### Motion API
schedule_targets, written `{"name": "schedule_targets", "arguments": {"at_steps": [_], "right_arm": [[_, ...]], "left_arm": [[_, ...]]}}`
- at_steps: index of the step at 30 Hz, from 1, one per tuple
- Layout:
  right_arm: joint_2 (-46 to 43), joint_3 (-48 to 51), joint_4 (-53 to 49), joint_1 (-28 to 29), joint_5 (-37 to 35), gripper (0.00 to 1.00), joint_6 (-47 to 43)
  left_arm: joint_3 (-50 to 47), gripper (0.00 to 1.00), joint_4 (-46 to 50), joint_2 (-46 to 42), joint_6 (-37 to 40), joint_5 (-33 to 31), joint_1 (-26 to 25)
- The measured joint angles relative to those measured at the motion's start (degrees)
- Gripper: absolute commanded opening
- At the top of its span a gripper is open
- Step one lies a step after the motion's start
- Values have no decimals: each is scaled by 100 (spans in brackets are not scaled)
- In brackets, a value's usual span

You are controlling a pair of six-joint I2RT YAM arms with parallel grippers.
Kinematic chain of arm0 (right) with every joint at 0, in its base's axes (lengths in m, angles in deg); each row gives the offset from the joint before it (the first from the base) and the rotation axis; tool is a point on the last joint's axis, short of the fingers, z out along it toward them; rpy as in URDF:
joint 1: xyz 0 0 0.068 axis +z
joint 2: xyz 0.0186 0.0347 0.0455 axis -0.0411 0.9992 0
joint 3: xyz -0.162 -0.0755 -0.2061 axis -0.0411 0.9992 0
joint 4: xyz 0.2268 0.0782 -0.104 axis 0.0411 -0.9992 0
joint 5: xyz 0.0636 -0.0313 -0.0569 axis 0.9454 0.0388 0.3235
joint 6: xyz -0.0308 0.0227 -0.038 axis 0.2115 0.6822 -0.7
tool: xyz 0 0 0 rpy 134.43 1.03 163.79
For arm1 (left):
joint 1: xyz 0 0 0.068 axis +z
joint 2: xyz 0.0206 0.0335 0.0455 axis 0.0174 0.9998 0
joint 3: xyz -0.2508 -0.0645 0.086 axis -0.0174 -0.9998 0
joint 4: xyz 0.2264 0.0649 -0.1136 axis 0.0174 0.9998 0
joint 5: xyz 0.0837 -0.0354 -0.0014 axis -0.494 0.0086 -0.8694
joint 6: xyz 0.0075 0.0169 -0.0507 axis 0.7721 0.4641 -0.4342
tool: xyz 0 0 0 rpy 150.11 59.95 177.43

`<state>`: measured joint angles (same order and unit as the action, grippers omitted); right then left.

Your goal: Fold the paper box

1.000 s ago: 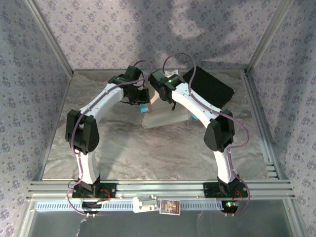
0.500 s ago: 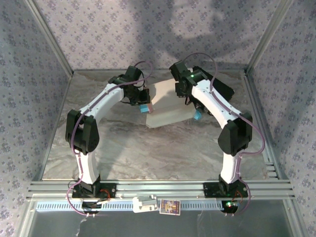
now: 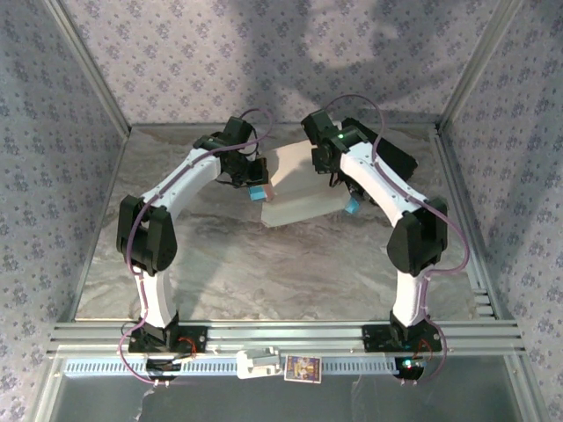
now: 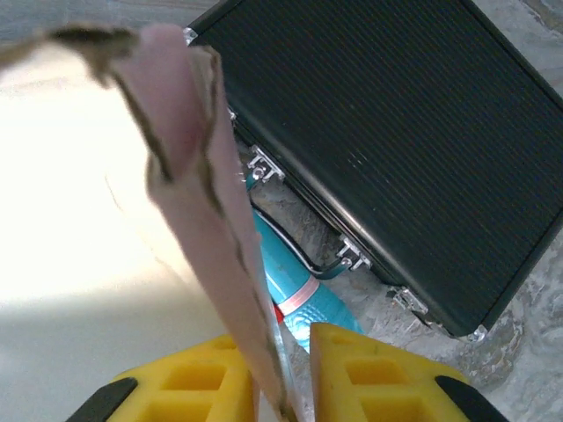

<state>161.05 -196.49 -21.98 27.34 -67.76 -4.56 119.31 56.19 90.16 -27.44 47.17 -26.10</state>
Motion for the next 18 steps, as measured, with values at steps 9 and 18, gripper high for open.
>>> {"name": "schedule_targets", "arguments": {"at_steps": [9,18], "right_arm": [[170,-66,98,-55,17,8,-149],[400,-597,-411,131,-848,0,83]], "left_arm": [[37,0,11,0,17,13,-4],[199,0,2,0,50,33,-37]]}}
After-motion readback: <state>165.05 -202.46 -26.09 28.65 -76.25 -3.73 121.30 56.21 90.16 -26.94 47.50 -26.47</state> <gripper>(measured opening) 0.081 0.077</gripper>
